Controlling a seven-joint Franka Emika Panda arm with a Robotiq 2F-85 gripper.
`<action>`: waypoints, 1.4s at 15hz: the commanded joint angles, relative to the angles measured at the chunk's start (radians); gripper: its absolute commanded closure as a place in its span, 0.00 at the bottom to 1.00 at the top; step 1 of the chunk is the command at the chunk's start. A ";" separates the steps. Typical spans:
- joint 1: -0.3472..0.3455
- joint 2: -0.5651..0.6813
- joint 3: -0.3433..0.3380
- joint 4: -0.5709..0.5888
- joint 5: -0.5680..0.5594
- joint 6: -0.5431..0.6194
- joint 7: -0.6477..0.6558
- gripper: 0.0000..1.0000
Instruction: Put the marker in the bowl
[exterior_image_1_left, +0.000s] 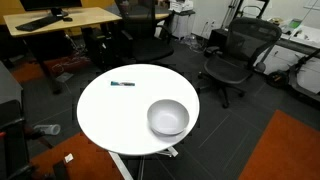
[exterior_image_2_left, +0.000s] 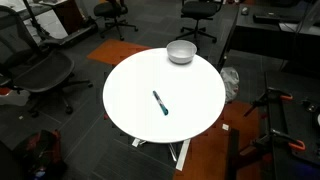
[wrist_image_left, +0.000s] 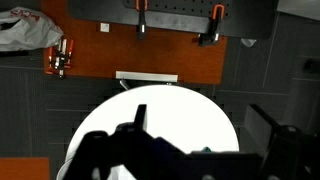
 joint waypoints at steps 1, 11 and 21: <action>-0.011 0.002 0.009 0.002 0.005 -0.002 -0.005 0.00; -0.005 0.010 0.016 -0.006 0.018 0.017 0.009 0.00; -0.016 0.022 0.190 -0.124 0.137 0.273 0.355 0.00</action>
